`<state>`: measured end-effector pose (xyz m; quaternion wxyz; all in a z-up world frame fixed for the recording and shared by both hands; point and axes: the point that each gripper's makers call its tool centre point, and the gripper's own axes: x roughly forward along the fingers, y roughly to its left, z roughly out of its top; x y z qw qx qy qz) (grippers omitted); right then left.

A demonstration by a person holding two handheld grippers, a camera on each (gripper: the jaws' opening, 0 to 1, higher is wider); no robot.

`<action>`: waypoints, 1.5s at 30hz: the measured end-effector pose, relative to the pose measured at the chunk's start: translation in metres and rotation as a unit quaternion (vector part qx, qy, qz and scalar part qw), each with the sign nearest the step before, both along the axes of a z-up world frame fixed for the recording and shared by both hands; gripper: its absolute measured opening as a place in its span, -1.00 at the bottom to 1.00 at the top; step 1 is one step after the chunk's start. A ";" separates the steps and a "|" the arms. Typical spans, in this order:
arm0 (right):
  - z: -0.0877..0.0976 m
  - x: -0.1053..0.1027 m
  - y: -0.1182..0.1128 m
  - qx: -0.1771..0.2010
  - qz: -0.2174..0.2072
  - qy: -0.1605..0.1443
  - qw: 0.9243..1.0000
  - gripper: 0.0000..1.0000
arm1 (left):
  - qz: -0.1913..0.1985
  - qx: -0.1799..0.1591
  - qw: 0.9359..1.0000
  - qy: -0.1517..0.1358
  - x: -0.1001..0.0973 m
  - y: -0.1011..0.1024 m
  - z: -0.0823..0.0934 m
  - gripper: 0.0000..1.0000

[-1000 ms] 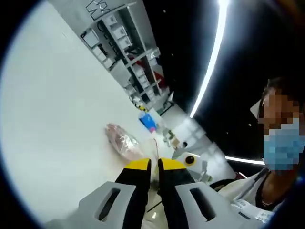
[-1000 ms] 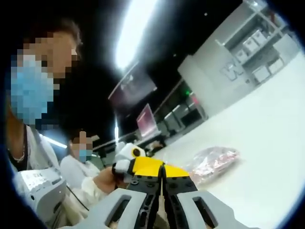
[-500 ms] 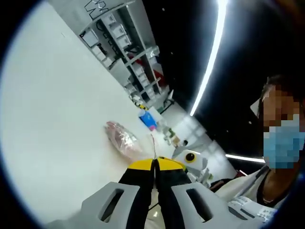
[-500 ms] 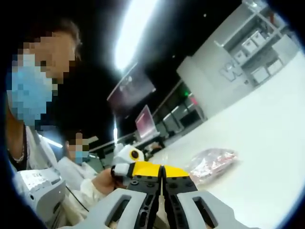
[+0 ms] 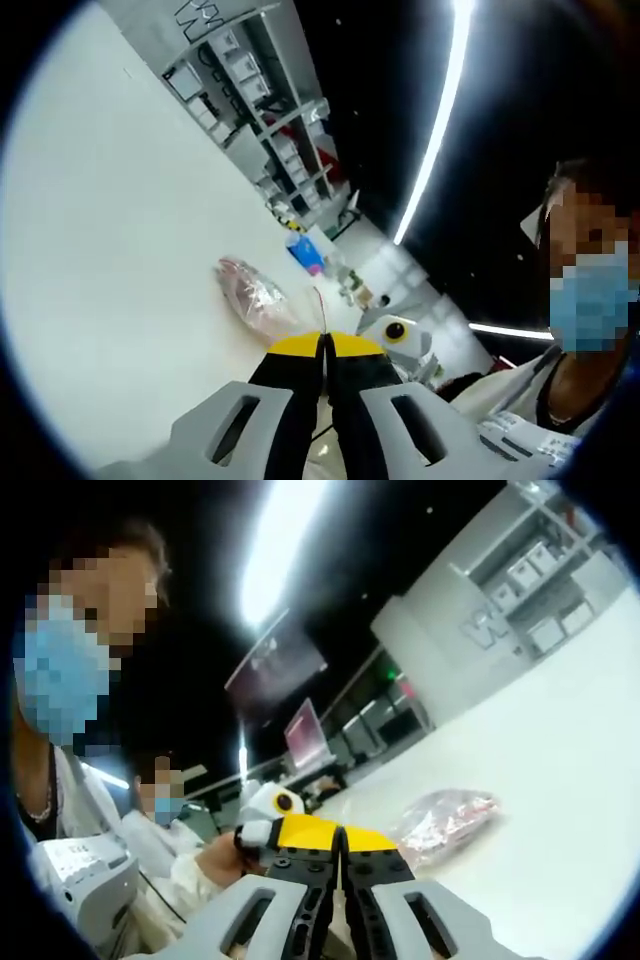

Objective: Open the resealable bag by pulling the two sides of the seal apart until the entire bag opening is separated and visibly accessible.

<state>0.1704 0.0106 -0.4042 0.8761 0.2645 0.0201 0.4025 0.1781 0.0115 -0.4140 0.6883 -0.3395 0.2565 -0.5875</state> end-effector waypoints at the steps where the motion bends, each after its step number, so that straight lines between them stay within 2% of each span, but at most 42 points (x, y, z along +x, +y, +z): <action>1: 0.000 0.000 0.000 0.000 0.000 0.000 1.000 -1.00 | 0.000 0.000 1.000 0.003 0.000 0.000 0.000 -0.97; 5: 0.000 0.000 0.000 0.000 -0.001 -0.001 1.000 -1.00 | 0.002 0.001 1.000 -0.008 -0.001 0.000 0.000 -0.99; 8: 0.004 0.000 -0.005 -0.017 -0.023 -0.035 0.999 -1.00 | 0.012 0.002 1.000 -0.011 0.001 0.000 -0.001 -0.99; 10: 0.006 -0.002 -0.006 -0.014 -0.024 -0.033 0.999 -0.73 | 0.014 0.000 1.000 -0.006 0.002 0.001 -0.001 -0.99; 11: 0.007 -0.002 -0.007 -0.016 -0.028 -0.034 0.999 -0.71 | 0.013 0.001 1.000 -0.006 0.002 0.002 -0.001 -0.99; 13: -0.001 0.000 -0.008 -0.054 -0.033 -0.031 0.998 -0.89 | 0.013 0.001 1.000 -0.008 0.002 0.002 -0.001 -0.99; 15: -0.002 -0.001 -0.004 -0.074 -0.036 -0.039 0.996 -0.93 | 0.013 0.001 1.000 -0.009 0.001 0.001 -0.001 -0.99; 22: -0.004 0.001 0.003 -0.084 -0.026 -0.037 0.995 -0.93 | 0.016 -0.007 1.000 -0.011 0.000 0.001 0.002 -0.99; 25: -0.006 0.000 0.003 -0.083 -0.019 -0.028 0.996 -1.00 | 0.013 -0.008 1.000 -0.012 -0.001 0.001 0.002 -0.99; 29: -0.007 0.000 0.003 -0.082 -0.015 -0.023 0.996 -1.00 | 0.012 -0.005 1.000 -0.013 -0.002 0.000 0.001 -0.99; 37: -0.006 0.001 0.001 -0.039 -0.011 0.003 0.999 -1.00 | 0.012 -0.006 1.000 -0.015 -0.002 0.000 0.001 -0.99; 45: -0.007 0.002 -0.001 -0.023 -0.024 0.019 0.999 -1.00 | 0.014 0.001 1.000 -0.017 -0.001 0.000 -0.001 -0.99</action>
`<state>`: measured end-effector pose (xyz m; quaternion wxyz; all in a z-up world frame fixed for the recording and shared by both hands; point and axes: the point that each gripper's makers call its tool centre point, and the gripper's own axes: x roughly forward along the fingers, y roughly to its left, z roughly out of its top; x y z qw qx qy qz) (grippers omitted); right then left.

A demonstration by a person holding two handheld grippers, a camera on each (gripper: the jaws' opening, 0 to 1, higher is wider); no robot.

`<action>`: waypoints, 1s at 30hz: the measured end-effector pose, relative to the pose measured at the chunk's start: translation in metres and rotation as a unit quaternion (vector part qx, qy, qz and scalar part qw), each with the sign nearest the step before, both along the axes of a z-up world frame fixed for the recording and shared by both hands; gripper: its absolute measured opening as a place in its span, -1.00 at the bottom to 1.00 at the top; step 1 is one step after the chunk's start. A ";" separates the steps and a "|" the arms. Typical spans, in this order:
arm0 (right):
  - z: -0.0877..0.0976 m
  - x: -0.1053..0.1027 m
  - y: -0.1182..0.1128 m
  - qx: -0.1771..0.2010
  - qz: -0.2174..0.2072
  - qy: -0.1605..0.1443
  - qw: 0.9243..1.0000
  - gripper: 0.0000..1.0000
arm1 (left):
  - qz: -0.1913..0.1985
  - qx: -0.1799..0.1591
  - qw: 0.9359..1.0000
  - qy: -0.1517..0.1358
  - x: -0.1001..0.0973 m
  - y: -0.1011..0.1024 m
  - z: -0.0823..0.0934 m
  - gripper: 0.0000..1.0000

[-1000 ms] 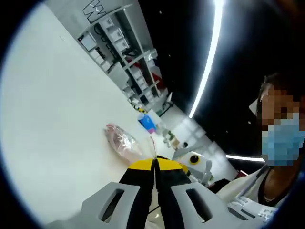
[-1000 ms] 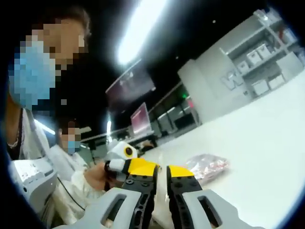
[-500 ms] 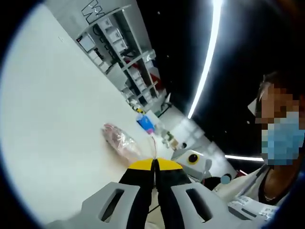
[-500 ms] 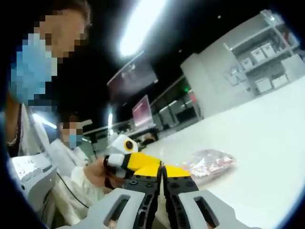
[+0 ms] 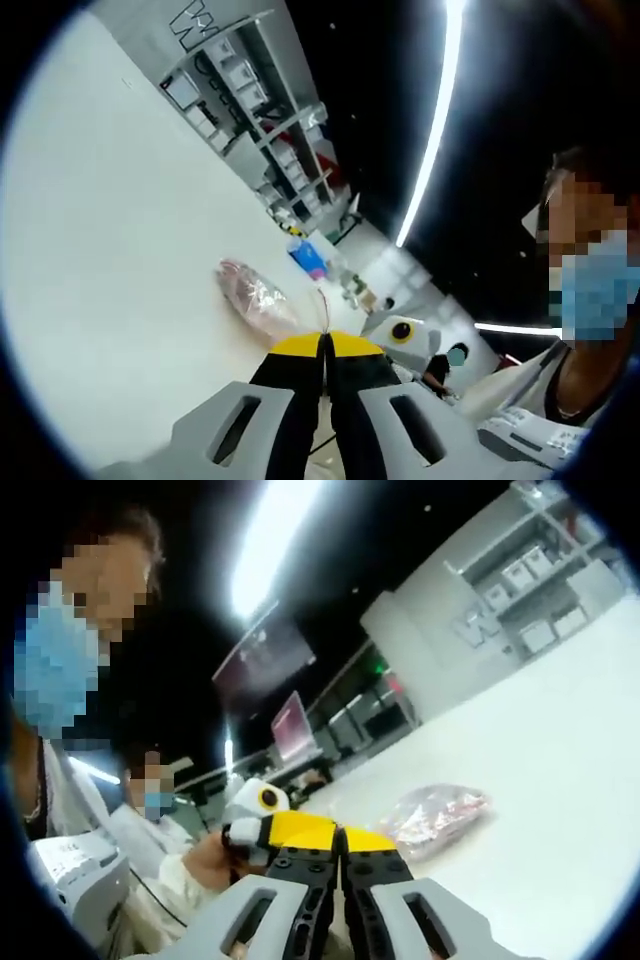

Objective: Open the resealable bag by pulling the two sides of the seal apart until the entire bag opening is separated and visibly accessible.

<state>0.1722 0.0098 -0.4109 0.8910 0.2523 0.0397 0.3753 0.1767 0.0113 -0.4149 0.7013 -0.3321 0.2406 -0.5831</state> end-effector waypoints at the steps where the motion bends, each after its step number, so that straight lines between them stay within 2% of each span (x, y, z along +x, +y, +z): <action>1: 0.000 0.000 0.000 0.002 -0.002 0.001 1.000 -1.00 | -0.001 0.001 1.000 0.000 0.000 0.000 0.000 -0.99; 3: -0.001 0.001 -0.001 0.005 -0.006 0.006 1.000 -1.00 | -0.002 0.002 1.000 0.001 0.000 0.000 -0.001 -0.99; 6: 0.002 0.008 -0.014 -0.002 -0.053 -0.005 0.999 -1.00 | -0.008 0.004 1.000 0.001 -0.003 0.001 -0.001 -0.99; 9: 0.002 0.008 -0.014 0.017 -0.038 0.005 0.999 -1.00 | -0.006 0.004 1.000 -0.001 -0.002 0.001 -0.001 -0.99; 15: 0.003 0.008 -0.014 0.011 -0.042 0.002 0.999 -1.00 | -0.006 0.004 1.000 -0.001 -0.002 0.001 0.000 -0.99; 18: 0.007 0.011 -0.022 0.013 -0.059 -0.004 0.998 -1.00 | -0.009 0.004 1.000 0.002 -0.003 0.002 0.000 -0.99; 22: 0.017 0.016 -0.037 -0.002 -0.093 -0.027 0.995 -1.00 | -0.011 0.004 1.000 0.006 -0.006 0.003 -0.001 -0.99; 30: 0.025 0.019 -0.042 -0.036 -0.116 -0.048 0.992 -1.00 | -0.003 -0.005 1.000 0.007 -0.005 0.007 0.001 -0.99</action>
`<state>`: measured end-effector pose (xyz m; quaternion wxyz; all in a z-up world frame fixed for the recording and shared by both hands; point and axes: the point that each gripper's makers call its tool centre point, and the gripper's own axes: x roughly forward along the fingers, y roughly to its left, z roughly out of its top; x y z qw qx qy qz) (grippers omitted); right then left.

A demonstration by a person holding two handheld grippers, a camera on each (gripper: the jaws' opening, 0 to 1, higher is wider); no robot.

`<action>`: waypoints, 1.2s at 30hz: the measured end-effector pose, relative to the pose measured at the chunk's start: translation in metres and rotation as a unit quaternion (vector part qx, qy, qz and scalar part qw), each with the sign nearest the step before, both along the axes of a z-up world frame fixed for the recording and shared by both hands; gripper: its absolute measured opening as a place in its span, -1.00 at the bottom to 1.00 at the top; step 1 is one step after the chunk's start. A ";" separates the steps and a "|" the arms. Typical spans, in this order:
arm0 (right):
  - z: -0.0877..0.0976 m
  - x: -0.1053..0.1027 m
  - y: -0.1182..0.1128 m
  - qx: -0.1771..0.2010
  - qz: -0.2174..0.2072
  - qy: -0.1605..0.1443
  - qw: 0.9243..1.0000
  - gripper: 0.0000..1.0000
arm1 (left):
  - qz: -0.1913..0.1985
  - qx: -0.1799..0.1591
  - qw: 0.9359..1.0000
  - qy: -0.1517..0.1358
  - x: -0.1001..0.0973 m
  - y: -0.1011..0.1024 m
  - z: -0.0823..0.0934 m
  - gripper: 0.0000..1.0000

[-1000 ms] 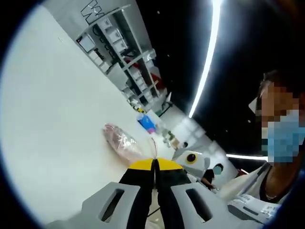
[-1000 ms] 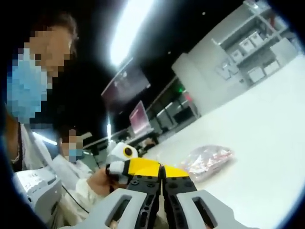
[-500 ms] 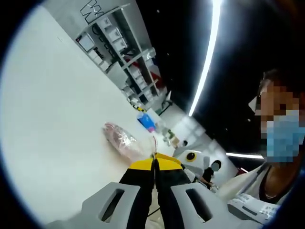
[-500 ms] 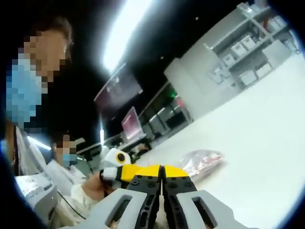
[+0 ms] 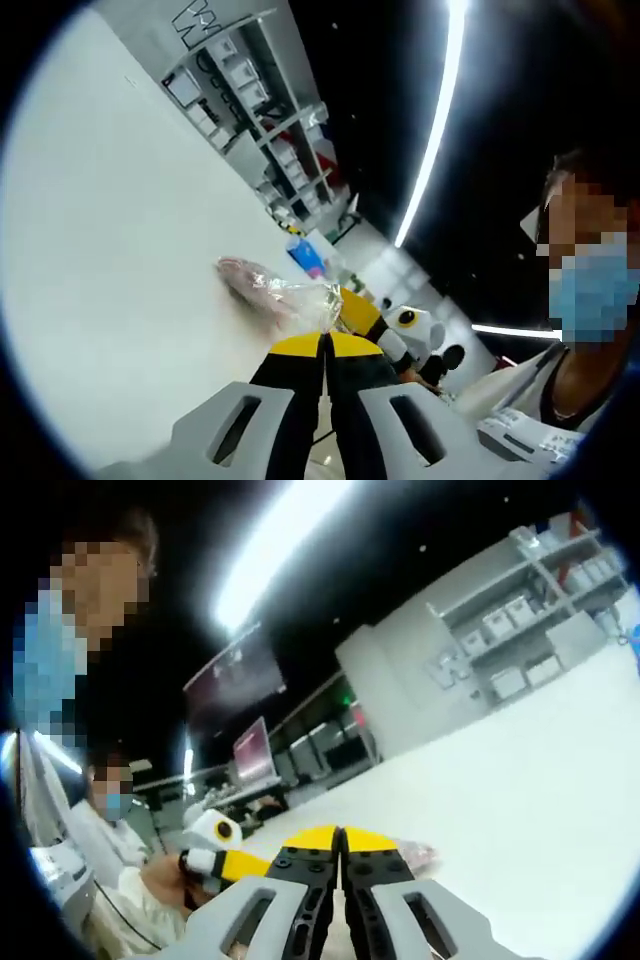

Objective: Open the resealable bag by pulling the two sides of the seal apart until the entire bag opening is separated and visibly accessible.

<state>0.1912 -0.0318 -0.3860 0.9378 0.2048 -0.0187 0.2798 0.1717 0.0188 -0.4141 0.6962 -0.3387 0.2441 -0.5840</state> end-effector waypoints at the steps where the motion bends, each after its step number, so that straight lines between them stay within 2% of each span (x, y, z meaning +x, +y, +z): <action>1: -0.001 0.000 0.000 -0.003 0.000 -0.001 1.000 -1.00 | 0.001 -0.001 1.000 0.000 0.000 0.000 0.000 -0.99; 5: -0.004 -0.004 0.009 -0.026 0.019 -0.019 0.999 -1.00 | 0.007 -0.006 1.000 0.001 0.003 0.001 0.002 -0.99; 6: -0.001 -0.008 0.013 -0.033 0.031 -0.035 0.998 -1.00 | 0.007 -0.006 1.000 0.003 0.003 0.001 0.001 -0.99; 8: -0.001 -0.011 0.016 -0.034 0.035 -0.030 0.998 -1.00 | 0.008 -0.005 1.000 0.004 0.003 0.000 0.001 -0.99; 10: -0.002 -0.013 0.018 -0.043 0.039 -0.031 0.998 -0.80 | 0.010 -0.005 1.000 0.001 0.004 0.000 0.001 -0.99; 12: -0.001 -0.014 0.023 -0.056 0.047 -0.029 0.997 -0.79 | 0.012 -0.007 1.000 0.000 0.004 0.000 0.001 -0.99; 14: -0.001 -0.015 0.030 -0.078 0.055 -0.032 0.995 -0.79 | 0.013 -0.008 1.000 0.001 0.005 -0.001 0.001 -0.99; 19: -0.005 -0.007 0.040 -0.163 0.049 -0.052 0.984 -0.79 | 0.010 -0.008 1.000 -0.003 0.003 -0.001 0.001 -0.99; 24: -0.010 -0.003 0.045 -0.172 0.062 -0.042 0.982 -0.81 | 0.012 -0.014 1.000 -0.003 0.004 0.000 0.004 -0.99; 28: -0.012 -0.004 0.043 -0.167 0.066 -0.036 0.983 -1.00 | 0.015 -0.017 1.000 -0.005 0.003 0.001 0.007 -0.99; 33: -0.014 -0.005 0.042 -0.169 0.066 -0.024 0.983 -1.00 | 0.015 -0.018 1.000 -0.006 0.002 -0.001 0.006 -0.99; 36: -0.010 -0.005 0.039 -0.168 0.056 -0.029 0.984 -1.00 | 0.020 -0.019 1.000 -0.008 0.003 0.000 0.007 -0.98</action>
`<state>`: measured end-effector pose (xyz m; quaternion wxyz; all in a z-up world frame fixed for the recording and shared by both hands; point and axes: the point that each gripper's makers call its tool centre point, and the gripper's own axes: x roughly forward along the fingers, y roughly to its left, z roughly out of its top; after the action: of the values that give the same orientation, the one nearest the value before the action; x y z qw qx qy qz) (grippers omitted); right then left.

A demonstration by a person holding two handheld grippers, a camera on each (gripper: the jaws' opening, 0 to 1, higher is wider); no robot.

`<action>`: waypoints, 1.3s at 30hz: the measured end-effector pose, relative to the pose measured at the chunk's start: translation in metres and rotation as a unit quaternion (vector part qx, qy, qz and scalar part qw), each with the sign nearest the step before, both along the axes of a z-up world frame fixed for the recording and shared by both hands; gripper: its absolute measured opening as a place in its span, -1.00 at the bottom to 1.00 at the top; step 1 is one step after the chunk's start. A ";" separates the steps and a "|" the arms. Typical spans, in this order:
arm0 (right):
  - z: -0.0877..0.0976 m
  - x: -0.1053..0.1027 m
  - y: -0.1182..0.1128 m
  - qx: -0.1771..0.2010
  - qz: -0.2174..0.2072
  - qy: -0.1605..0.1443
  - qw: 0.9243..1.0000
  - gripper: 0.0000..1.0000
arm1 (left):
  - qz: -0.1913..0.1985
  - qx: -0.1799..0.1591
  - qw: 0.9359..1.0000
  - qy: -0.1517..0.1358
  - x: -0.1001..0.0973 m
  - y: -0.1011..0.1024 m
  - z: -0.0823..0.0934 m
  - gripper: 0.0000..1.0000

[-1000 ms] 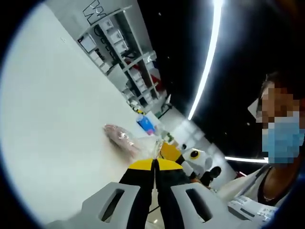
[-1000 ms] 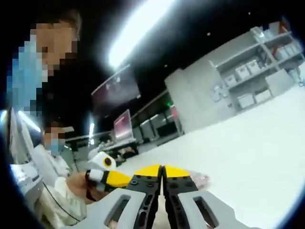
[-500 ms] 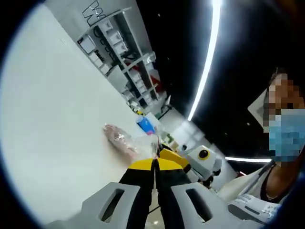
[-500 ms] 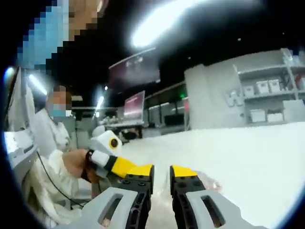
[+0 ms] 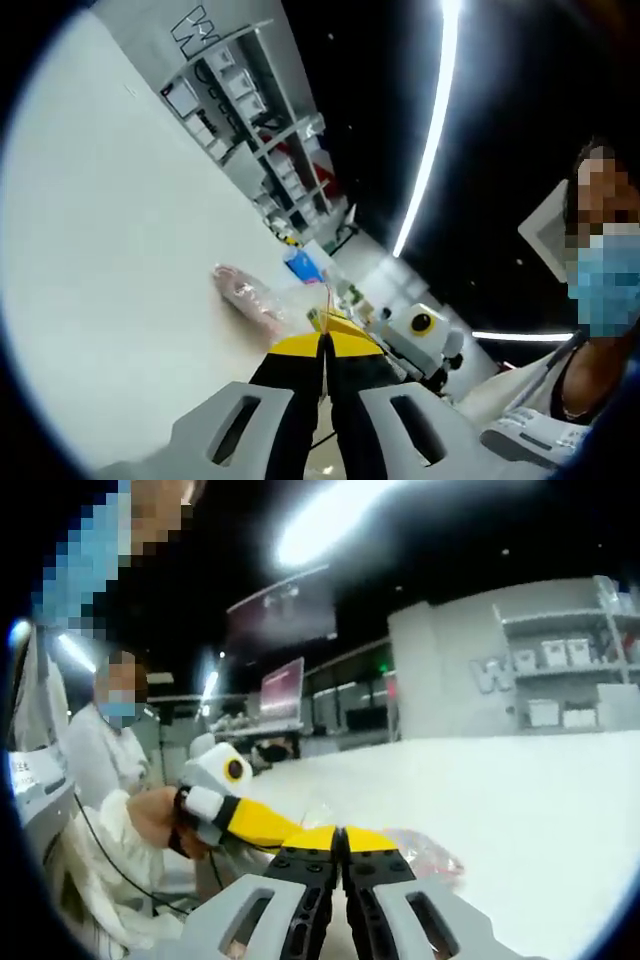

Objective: Open the resealable bag by pulling the two sides of the seal apart until the entire bag opening is separated and visibly accessible.

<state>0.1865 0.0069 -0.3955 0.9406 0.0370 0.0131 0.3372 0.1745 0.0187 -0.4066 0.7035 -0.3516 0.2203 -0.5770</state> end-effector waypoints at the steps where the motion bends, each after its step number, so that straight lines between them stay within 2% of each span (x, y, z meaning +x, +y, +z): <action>1: 0.001 0.000 -0.001 0.001 -0.002 -0.002 1.000 -1.00 | 0.004 0.001 1.000 -0.001 0.001 0.000 0.000 -0.98; 7: 0.017 0.002 -0.007 0.008 -0.015 -0.028 0.999 -1.00 | 0.024 0.012 0.999 -0.026 0.005 0.002 0.003 -0.97; 10: 0.023 0.002 -0.011 0.017 -0.021 -0.037 0.999 -1.00 | 0.040 0.018 0.998 -0.037 0.008 0.002 0.004 -0.83; 14: 0.031 0.001 -0.017 0.033 -0.028 -0.050 0.998 -1.00 | 0.055 0.040 0.995 -0.078 0.010 0.004 0.007 -0.75; 17: 0.038 0.002 -0.021 0.042 -0.032 -0.058 0.997 -1.00 | 0.071 0.059 0.988 -0.124 0.012 0.004 0.010 -0.59; 19: 0.042 0.003 -0.023 0.045 -0.034 -0.062 0.996 -1.00 | 0.080 0.075 0.981 -0.159 0.014 0.004 0.011 -0.57; 21: 0.045 0.003 -0.024 0.049 -0.035 -0.066 0.996 -1.00 | 0.094 0.077 0.977 -0.177 0.016 0.006 0.013 -0.57; 28: 0.055 0.001 -0.025 0.053 -0.034 -0.078 0.995 -1.00 | 0.114 0.079 0.970 -0.201 0.019 0.009 0.016 -0.52; 32: 0.062 0.002 -0.025 0.045 -0.032 -0.088 0.995 -1.00 | 0.124 0.105 0.957 -0.242 0.021 0.007 0.014 -0.41; 35: 0.066 0.003 -0.023 0.041 -0.029 -0.096 0.994 -1.00 | 0.127 0.121 0.951 -0.254 0.022 0.004 0.009 -0.35; 37: 0.069 0.003 -0.023 0.035 -0.026 -0.102 0.994 -1.00 | 0.134 0.134 0.945 -0.268 0.025 0.005 0.006 -0.25; 39: 0.074 0.004 -0.023 0.027 -0.025 -0.108 0.993 -1.00 | 0.154 0.153 0.928 -0.304 0.032 0.007 0.007 0.10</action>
<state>0.1902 -0.0160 -0.3220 0.9434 0.0259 -0.0986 0.3157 0.2062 0.0261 -0.3996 0.8624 -0.0771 0.0251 -0.4996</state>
